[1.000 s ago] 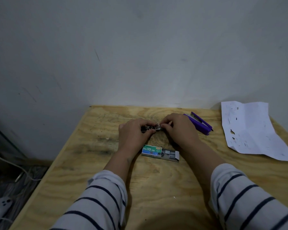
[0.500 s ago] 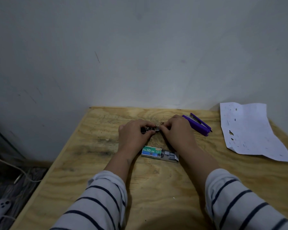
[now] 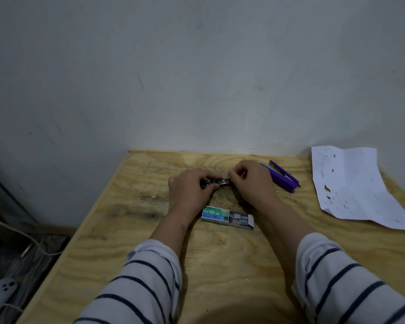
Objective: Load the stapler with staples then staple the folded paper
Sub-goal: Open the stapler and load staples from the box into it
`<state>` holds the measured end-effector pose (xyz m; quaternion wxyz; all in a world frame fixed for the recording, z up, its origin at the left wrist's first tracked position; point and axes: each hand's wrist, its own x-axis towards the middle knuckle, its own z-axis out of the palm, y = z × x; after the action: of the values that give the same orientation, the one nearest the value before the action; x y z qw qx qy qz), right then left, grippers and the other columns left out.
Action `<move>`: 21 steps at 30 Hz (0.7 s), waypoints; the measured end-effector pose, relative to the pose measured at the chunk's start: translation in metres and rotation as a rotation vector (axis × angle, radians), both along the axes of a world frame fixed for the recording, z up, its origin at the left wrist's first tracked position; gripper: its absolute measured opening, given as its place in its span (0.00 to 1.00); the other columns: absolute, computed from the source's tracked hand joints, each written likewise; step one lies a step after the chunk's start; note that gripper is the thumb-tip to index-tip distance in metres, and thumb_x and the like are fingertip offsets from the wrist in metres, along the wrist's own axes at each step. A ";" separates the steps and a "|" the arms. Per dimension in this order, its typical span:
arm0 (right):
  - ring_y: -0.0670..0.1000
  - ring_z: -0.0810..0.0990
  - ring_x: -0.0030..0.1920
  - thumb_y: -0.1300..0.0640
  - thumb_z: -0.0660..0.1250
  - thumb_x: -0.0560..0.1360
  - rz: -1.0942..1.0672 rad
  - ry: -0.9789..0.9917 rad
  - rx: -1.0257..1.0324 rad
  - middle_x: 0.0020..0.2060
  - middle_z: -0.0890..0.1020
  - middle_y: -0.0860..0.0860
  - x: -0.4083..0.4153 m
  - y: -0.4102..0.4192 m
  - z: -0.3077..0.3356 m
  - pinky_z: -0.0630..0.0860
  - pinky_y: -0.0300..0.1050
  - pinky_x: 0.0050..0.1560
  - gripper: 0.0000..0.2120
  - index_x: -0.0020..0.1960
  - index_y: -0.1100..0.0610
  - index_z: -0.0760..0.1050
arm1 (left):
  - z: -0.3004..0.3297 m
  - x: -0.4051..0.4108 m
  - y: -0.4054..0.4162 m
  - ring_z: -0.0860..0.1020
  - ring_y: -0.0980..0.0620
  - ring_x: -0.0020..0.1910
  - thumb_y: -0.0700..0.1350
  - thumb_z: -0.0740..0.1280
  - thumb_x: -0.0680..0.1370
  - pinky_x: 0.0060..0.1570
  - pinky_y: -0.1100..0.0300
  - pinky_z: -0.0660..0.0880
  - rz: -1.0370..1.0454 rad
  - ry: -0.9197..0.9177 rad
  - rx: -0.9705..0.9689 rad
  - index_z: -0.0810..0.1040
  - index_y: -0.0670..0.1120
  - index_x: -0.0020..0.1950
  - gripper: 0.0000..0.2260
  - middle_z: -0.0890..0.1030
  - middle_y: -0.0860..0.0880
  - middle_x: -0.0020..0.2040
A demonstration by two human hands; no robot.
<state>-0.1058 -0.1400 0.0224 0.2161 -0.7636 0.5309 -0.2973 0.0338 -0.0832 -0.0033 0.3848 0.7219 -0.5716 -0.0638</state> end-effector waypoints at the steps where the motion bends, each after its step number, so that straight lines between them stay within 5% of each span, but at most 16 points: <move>1: 0.50 0.77 0.45 0.55 0.67 0.75 0.045 0.039 -0.028 0.42 0.79 0.50 -0.002 0.001 0.000 0.72 0.43 0.44 0.03 0.43 0.54 0.76 | 0.000 0.000 0.000 0.77 0.56 0.53 0.54 0.72 0.72 0.51 0.57 0.59 0.007 0.005 0.000 0.82 0.60 0.49 0.07 0.83 0.59 0.49; 9: 0.52 0.69 0.56 0.63 0.59 0.77 0.199 0.300 -0.177 0.51 0.76 0.50 -0.010 0.007 -0.009 0.71 0.47 0.53 0.18 0.58 0.46 0.79 | 0.001 -0.002 0.000 0.77 0.56 0.54 0.55 0.70 0.73 0.53 0.57 0.57 0.033 0.014 0.035 0.81 0.61 0.53 0.09 0.84 0.59 0.51; 15: 0.52 0.72 0.55 0.66 0.60 0.76 0.171 0.247 -0.183 0.52 0.79 0.51 -0.010 0.007 -0.007 0.71 0.46 0.54 0.14 0.55 0.55 0.79 | 0.004 -0.004 0.002 0.77 0.57 0.53 0.54 0.71 0.73 0.52 0.58 0.56 0.038 0.028 0.034 0.81 0.60 0.52 0.08 0.83 0.59 0.50; 21: 0.52 0.69 0.58 0.65 0.59 0.76 0.219 0.300 -0.183 0.56 0.76 0.50 -0.011 0.009 -0.008 0.70 0.46 0.55 0.19 0.61 0.48 0.77 | 0.004 -0.003 0.002 0.76 0.56 0.55 0.54 0.71 0.73 0.53 0.57 0.56 0.041 0.031 0.042 0.80 0.60 0.52 0.08 0.83 0.59 0.52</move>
<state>-0.1170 -0.1314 0.0140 0.0951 -0.8689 0.4419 -0.2019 0.0313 -0.0811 0.0008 0.3797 0.7402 -0.5494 -0.0788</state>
